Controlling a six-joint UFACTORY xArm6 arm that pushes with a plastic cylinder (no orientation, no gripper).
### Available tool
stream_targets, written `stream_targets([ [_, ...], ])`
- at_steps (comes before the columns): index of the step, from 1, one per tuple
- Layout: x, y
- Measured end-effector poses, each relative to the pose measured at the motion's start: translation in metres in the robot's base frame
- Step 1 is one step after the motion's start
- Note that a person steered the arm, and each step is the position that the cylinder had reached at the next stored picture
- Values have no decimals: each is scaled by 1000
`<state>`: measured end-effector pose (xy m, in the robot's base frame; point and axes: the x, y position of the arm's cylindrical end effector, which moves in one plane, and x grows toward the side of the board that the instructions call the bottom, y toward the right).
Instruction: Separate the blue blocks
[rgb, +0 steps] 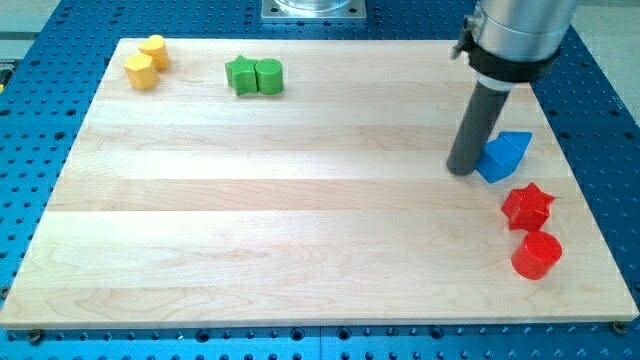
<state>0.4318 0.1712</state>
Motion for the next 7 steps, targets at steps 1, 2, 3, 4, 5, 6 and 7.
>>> stream_targets([
  [1,-22,27],
  [2,-21,45],
  [3,-33,45],
  [4,-72,54],
  [5,-60,157],
  [6,18,162],
  [7,24,128],
])
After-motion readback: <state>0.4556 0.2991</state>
